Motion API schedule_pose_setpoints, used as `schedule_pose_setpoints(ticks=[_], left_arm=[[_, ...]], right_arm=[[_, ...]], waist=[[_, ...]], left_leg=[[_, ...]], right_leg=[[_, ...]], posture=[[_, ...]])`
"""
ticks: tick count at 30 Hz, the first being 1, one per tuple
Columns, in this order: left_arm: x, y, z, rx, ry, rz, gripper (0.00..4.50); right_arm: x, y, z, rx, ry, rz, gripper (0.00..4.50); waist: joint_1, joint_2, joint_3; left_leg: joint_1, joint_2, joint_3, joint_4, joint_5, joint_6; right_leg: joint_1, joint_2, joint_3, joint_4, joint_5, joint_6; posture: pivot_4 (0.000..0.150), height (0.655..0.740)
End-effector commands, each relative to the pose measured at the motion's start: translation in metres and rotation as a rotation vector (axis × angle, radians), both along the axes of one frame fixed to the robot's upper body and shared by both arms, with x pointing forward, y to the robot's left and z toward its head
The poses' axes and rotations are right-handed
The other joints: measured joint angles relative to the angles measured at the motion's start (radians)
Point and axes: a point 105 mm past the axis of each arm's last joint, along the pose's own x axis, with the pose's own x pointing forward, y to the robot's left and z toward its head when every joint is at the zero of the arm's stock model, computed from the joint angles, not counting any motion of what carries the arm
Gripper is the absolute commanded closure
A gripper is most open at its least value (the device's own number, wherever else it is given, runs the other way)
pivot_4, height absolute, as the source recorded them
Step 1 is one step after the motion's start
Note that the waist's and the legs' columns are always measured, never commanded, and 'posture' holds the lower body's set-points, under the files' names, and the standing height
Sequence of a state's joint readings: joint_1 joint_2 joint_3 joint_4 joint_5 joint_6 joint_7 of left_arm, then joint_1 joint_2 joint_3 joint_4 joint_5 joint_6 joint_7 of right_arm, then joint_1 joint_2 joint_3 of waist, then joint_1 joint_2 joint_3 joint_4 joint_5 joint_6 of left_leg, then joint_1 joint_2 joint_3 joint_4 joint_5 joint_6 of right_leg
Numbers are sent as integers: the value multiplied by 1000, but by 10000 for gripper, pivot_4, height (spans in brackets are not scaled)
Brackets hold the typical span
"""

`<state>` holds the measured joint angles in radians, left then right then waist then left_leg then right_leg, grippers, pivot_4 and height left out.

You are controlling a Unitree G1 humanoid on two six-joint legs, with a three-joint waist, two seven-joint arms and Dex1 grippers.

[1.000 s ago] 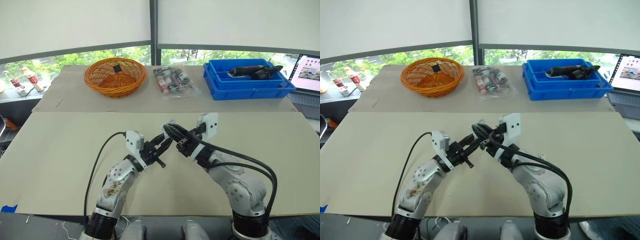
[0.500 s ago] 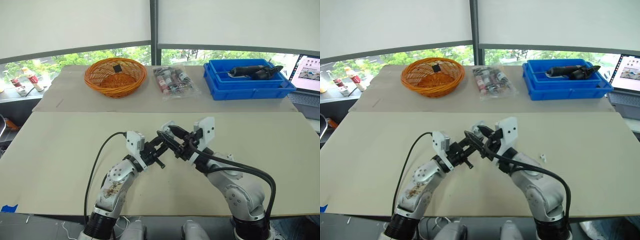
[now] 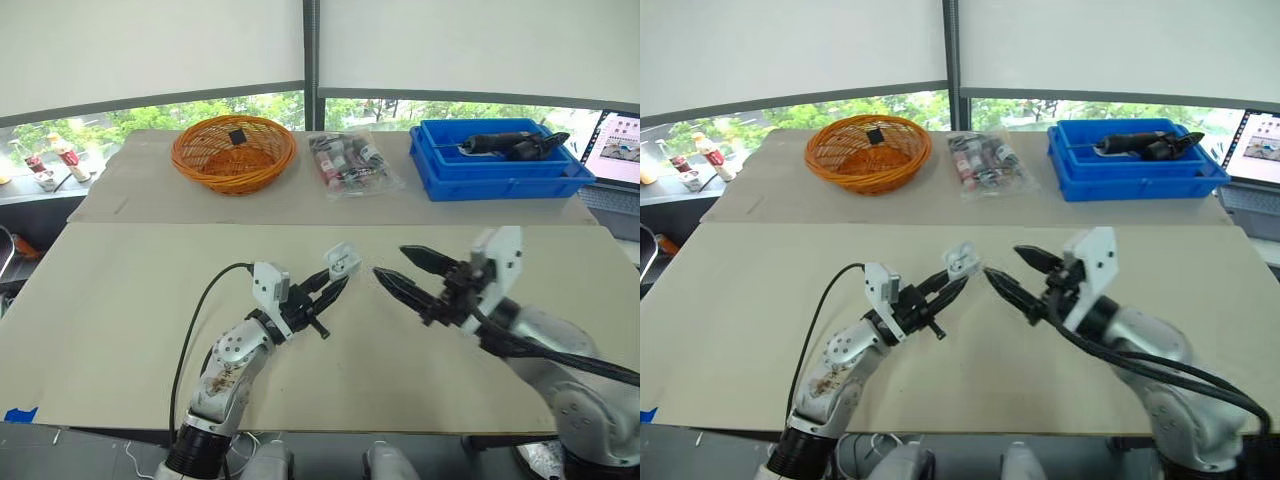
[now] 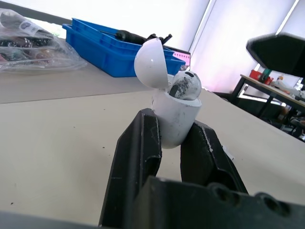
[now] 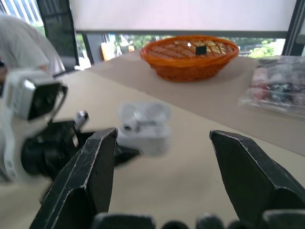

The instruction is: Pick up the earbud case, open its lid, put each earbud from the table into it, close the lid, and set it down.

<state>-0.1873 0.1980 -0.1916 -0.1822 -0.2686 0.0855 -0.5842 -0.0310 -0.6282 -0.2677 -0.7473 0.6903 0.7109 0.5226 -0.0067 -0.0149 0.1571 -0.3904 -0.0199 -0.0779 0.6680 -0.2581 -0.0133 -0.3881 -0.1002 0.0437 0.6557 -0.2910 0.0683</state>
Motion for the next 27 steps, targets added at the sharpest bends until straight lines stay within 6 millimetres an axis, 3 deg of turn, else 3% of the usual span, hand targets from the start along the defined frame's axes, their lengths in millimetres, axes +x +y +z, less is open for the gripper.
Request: schedule_pose_setpoints(ticks=[1, 5, 11, 14, 15, 21, 27], left_arm=[[-4, 0, 10, 5, -68, -20, 39360], [-3, 2, 8, 26, -76, -28, 39360], [-3, 2, 7, 34, -82, -33, 39360], [-3, 2, 7, 35, -82, -33, 39360], [-4, 2, 6, 36, -82, -34, 39360], [-5, 1, 5, 40, -79, -38, 39360], [-5, 1, 4, 43, -76, -39, 39360]], right_arm=[[-9, -25, -2, -150, -94, -37, 10450], [-18, -84, -35, -218, -31, -241, 10450], [-40, -139, -77, -284, 59, -418, 10450], [-47, -155, -86, -274, 90, -478, 1814], [-49, -157, -89, -268, 103, -483, 0], [-48, -152, -92, -292, 103, -465, 0], [-19, -121, -88, -249, 105, -441, 0]], waist=[[1, 0, 0], [4, 0, 0], [9, 0, 0], [5, 0, 0], [5, 0, 0], [5, 1, 0], [1, 1, -1]], left_leg=[[0, 0, 0, 0, 0, 0], [1, 0, 1, 0, 0, 0], [2, 0, 2, 0, 0, 0], [2, 1, 2, 0, 0, 0], [2, 1, 2, 0, 0, 0], [2, 1, 2, 0, 0, 0], [2, 1, 2, 0, 0, 0]], right_leg=[[0, 0, 0, 0, 0, 0], [1, 0, 1, 0, 0, 0], [2, 0, 1, 0, 0, 0], [2, 0, 2, 0, 0, 0], [2, 0, 2, 0, 0, 0], [2, 0, 2, 0, 0, 0], [2, 0, 2, 0, 0, 0]], posture=[[1500, 7400], [1500, 7400], [1500, 7400], [1500, 7400], [1500, 7400], [1500, 7400], [1500, 7400]])
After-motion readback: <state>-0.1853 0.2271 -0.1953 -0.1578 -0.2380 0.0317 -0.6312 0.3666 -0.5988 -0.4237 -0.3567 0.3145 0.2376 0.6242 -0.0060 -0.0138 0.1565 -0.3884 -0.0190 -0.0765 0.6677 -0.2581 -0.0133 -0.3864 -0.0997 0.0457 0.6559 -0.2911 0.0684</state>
